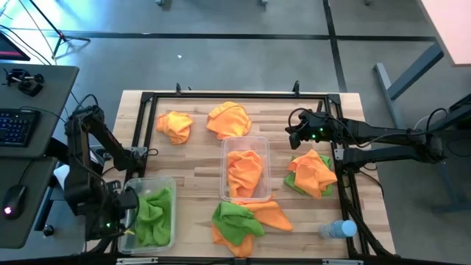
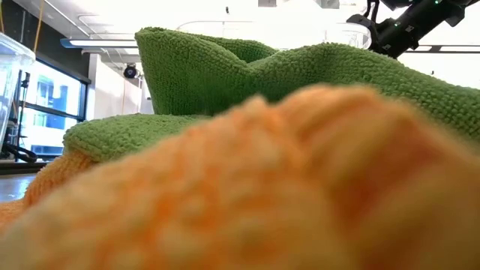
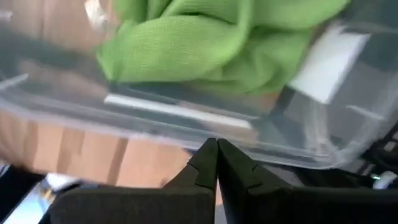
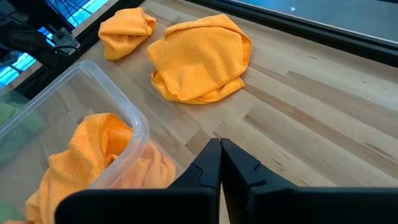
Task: Sort microfiber towel by color & place in baskets
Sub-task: Put the yellow microfiber towel into the right transparent bin
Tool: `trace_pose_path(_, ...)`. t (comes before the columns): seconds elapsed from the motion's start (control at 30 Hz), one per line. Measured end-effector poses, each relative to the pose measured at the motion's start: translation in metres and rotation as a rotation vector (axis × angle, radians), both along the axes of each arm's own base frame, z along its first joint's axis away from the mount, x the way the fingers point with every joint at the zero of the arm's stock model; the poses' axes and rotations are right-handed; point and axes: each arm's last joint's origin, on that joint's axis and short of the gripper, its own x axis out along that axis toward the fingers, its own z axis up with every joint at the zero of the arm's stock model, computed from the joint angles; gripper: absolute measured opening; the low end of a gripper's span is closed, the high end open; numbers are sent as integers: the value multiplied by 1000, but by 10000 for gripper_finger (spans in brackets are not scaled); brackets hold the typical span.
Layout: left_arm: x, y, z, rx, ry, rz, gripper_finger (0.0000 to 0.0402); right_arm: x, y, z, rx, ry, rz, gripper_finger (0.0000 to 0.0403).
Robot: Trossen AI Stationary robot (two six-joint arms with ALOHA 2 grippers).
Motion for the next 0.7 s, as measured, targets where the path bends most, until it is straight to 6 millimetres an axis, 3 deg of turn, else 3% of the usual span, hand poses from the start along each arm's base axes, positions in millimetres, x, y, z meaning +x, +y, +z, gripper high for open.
trace_pose_path(0.27, 7, 5, 14, 84, -241, -13, 0, 0, 0, 0, 4, -4, -5, 0)
trace_pose_path(0.47, 11, 12, 13, 171, -309, -21, 0, 2, -1, 0, 52, -43, -82, 0)
trace_pose_path(0.7, 27, 24, 16, 362, -538, -59, 0, 25, -7, -3, -9, -94, -48, 0)
